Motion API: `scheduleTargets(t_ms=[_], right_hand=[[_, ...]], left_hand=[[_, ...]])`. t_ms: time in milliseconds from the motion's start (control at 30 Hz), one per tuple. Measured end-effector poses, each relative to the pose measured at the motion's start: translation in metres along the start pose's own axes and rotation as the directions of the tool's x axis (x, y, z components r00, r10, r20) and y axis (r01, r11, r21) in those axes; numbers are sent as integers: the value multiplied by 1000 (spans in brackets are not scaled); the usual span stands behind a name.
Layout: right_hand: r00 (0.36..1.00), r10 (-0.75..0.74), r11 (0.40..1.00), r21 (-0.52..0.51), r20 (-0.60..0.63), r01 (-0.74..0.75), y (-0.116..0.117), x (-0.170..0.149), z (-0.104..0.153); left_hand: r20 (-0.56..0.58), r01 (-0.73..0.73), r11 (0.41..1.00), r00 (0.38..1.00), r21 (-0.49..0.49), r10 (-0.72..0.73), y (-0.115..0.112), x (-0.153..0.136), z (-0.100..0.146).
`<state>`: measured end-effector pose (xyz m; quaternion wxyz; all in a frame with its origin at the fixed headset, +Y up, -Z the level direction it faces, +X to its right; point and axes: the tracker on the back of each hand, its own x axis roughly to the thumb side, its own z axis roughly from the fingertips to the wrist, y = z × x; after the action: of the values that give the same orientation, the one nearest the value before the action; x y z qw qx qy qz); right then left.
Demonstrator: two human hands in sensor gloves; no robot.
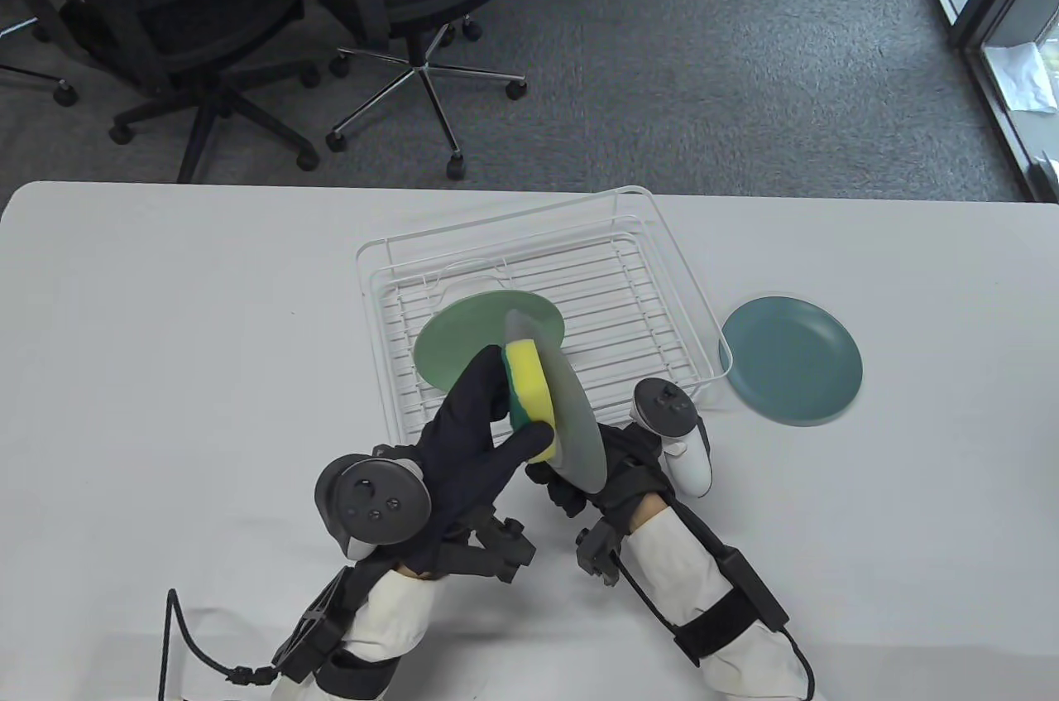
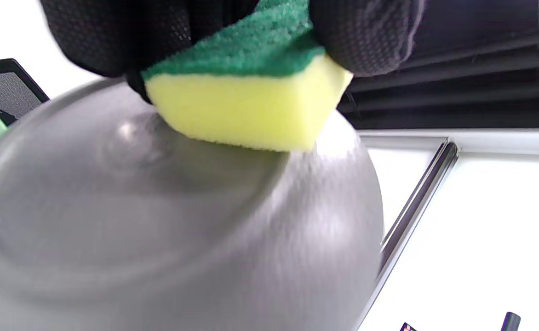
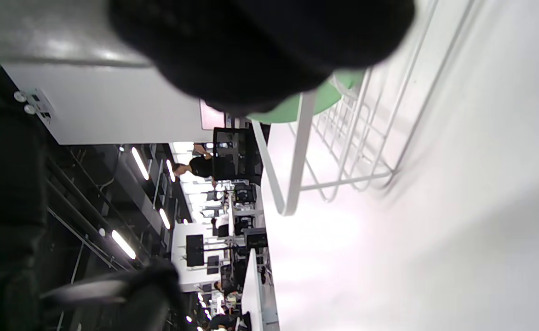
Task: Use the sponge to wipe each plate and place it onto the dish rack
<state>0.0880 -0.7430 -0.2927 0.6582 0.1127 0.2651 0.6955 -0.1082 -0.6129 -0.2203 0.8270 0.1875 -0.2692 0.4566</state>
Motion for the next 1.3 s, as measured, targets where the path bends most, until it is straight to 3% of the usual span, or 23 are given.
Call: scheduleTargets(t_ms=[233,400,467,567,700,933,1100,1300], right_hand=[[991,-131,991,1,29,131,-10,2,4],[986,-156,988,-1,66,156,-19,8,8],[987,-136,991,-8,80,137,-21,9,8],[989,-123,992,16,83,122,-20,8,6],[991,-107,993,48,80,103,-16,8,4],[997,-21,996,91,79,14,-10,9,1],[993,99,991,88,59,-104,-9,11,0],[968,252,968,-18,8,-252,-17,11,1]], left_hand=[[14,159,977,987,-141,-158,-35,1,1],[6,280,943,959,-179,-283,-45,-9,1],[-26,242,956,968,-166,-249,-44,-15,0],[-107,163,974,978,-160,-181,-39,-26,-2],[-171,171,977,966,-126,-192,-29,-46,-4],[-341,-84,994,938,-63,58,-10,-89,-3],[-322,-138,990,937,17,136,10,-89,-4],[-230,-178,979,953,95,195,32,-67,-4]])
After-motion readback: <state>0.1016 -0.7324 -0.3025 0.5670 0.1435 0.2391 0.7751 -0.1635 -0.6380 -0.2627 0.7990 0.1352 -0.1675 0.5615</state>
